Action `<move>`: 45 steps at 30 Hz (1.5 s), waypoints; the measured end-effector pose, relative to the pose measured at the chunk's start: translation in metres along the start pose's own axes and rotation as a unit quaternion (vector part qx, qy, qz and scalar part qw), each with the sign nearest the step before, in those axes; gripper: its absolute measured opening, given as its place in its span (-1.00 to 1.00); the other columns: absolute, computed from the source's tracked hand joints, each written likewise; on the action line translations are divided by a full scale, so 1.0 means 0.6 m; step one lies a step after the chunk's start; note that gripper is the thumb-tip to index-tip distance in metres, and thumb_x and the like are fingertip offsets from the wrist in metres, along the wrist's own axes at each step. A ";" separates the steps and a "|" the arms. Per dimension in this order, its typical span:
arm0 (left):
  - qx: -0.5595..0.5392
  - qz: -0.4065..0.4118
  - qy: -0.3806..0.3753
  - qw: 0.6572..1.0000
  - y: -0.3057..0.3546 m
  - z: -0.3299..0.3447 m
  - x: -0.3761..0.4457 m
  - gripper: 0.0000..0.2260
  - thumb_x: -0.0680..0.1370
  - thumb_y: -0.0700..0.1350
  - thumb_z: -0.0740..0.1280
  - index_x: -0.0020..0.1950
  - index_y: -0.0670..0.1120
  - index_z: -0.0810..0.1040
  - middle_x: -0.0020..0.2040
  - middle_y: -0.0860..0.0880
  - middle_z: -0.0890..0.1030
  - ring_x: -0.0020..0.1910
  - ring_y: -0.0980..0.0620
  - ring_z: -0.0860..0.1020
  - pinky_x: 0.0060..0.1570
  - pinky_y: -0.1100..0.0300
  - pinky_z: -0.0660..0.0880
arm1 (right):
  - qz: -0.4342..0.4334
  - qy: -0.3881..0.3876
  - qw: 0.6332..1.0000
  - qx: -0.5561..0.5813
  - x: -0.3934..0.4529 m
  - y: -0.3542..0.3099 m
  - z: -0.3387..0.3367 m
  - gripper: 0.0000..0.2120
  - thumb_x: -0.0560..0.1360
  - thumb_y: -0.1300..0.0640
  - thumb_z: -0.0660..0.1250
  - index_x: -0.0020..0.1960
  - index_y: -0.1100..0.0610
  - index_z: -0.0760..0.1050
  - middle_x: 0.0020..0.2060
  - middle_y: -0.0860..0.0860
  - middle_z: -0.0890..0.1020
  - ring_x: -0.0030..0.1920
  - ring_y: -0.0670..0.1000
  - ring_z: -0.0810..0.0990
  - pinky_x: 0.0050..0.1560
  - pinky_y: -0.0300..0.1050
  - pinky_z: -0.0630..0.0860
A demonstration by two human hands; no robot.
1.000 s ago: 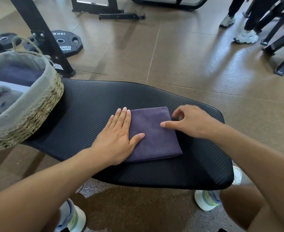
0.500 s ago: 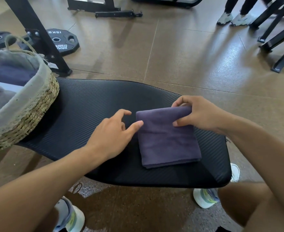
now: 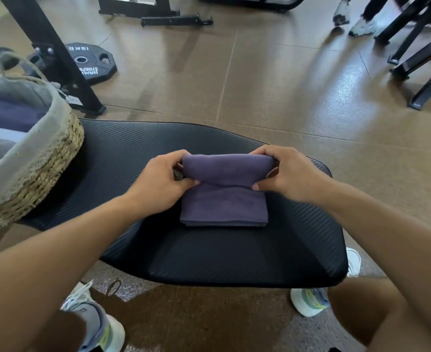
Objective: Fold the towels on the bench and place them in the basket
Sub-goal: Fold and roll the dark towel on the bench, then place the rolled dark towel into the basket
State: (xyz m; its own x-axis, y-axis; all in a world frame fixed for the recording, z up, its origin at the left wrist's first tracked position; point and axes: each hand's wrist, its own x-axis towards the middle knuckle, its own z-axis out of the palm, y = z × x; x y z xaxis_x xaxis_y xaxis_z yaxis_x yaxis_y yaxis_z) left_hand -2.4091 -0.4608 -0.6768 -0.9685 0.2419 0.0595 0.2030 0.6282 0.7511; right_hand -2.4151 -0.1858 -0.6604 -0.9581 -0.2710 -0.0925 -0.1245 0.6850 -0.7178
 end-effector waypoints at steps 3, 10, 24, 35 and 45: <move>0.033 0.018 0.034 0.999 -0.011 -0.003 0.002 -0.77 0.45 -0.24 0.47 -0.10 0.08 0.54 -0.20 0.15 0.64 -0.19 0.16 0.59 -0.14 0.19 0.52 | -0.023 0.061 0.998 -0.013 0.003 0.004 0.008 -0.65 0.36 0.33 0.55 -0.03 -0.07 0.62 -0.22 -0.10 0.69 -0.29 -0.13 0.59 -0.15 -0.11 0.61; 0.044 0.080 -0.022 0.996 -0.012 -0.017 -0.011 -0.66 0.35 -0.37 0.34 -0.13 0.08 0.44 0.11 0.13 0.65 0.10 0.10 0.61 0.10 0.00 0.55 | -0.085 0.047 0.995 -0.028 -0.014 0.019 0.016 -0.66 0.47 0.42 0.34 -0.21 -0.01 0.67 -0.05 -0.15 0.67 0.03 -0.11 0.63 0.10 -0.01 0.54; 0.067 0.022 -0.098 0.993 -0.015 -0.026 -0.020 -0.70 0.44 0.22 0.49 0.09 0.17 0.56 0.00 0.24 0.64 0.03 0.21 0.59 0.14 0.13 0.54 | -0.005 0.010 0.995 -0.096 -0.048 0.003 0.042 -0.48 0.40 -0.26 0.48 0.27 -0.12 0.46 0.13 -0.24 0.56 0.20 -0.16 0.47 0.26 -0.18 0.39; 0.107 -0.028 -0.083 0.990 -0.007 -0.019 -0.005 -0.83 0.47 0.16 0.47 0.01 0.16 0.64 -0.22 0.19 0.63 -0.23 0.23 0.56 -0.15 0.19 0.48 | 0.019 -0.019 0.991 -0.134 -0.034 -0.002 0.050 -0.60 0.49 -0.25 0.39 0.26 -0.10 0.56 0.08 -0.12 0.64 0.15 -0.02 0.53 0.27 0.02 0.45; 0.139 -0.031 -0.152 0.978 0.026 -0.021 -0.025 -0.64 0.43 0.43 0.31 -0.07 0.17 0.60 -0.34 0.19 0.60 -0.31 0.23 0.53 -0.24 0.18 0.42 | -0.048 -0.009 0.997 -0.053 -0.030 -0.015 0.047 -0.82 0.52 0.03 0.47 0.05 -0.17 0.53 0.01 -0.17 0.64 0.09 -0.11 0.54 0.24 -0.05 0.46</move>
State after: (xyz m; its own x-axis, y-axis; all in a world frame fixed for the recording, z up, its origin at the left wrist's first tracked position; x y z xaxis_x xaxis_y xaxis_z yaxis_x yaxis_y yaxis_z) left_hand -2.3930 -0.4637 -0.6578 -0.9013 0.3790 -0.2098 0.2177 0.8151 0.5369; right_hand -2.3898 -0.2061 -0.6718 -0.9361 -0.3496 -0.0394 -0.2429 0.7232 -0.6466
